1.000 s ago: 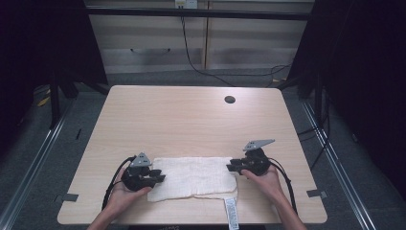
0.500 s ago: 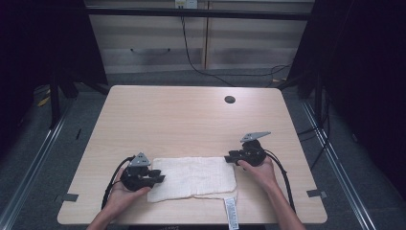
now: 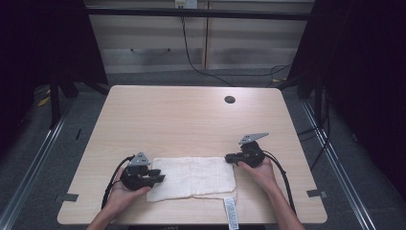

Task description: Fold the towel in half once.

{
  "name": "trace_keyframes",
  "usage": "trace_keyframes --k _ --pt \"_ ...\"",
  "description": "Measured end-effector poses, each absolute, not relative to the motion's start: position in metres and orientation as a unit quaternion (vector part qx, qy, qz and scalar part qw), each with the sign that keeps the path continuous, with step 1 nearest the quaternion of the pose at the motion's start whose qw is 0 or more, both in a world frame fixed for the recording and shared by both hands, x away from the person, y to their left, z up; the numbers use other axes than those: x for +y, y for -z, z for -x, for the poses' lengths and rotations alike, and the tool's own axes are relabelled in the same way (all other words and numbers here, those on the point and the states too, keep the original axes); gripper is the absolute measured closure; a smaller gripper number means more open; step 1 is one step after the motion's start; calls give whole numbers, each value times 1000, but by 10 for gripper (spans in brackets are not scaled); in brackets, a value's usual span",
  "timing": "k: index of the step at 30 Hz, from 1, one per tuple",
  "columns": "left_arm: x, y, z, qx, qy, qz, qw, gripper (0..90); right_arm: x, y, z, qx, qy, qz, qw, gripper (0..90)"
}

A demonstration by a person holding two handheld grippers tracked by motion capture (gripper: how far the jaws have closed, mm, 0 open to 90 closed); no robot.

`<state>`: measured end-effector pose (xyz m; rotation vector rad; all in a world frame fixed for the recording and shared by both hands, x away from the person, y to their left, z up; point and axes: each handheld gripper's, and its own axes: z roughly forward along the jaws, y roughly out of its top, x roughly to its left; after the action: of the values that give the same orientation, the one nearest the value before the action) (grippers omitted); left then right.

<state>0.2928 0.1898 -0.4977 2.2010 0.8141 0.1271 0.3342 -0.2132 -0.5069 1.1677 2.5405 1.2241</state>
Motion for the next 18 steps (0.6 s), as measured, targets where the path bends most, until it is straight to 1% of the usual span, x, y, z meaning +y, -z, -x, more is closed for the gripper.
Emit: trace_keyframes --k 4,8,11,13,14,15,18 --pt "191 492 -299 324 -51 -859 394 640 -213 507 -335 830 -402 -385 41 866" --pt "198 479 -314 338 -65 -843 413 650 -214 508 -336 828 -405 -385 39 870" --pt "199 478 -323 342 -67 -842 411 649 -214 509 -336 825 -409 -388 36 871" --pt "200 478 -331 350 -67 -835 419 639 -214 509 -336 824 -409 -390 36 870" --pt "201 480 -337 355 -55 -833 421 639 -214 509 -336 825 -409 -388 38 871" --pt "200 484 -345 358 -60 -839 406 610 -214 509 -336 825 -409 -388 39 870" --pt "199 492 -353 369 -50 -840 394 562 -214 509 -336 825 -408 -390 36 871"
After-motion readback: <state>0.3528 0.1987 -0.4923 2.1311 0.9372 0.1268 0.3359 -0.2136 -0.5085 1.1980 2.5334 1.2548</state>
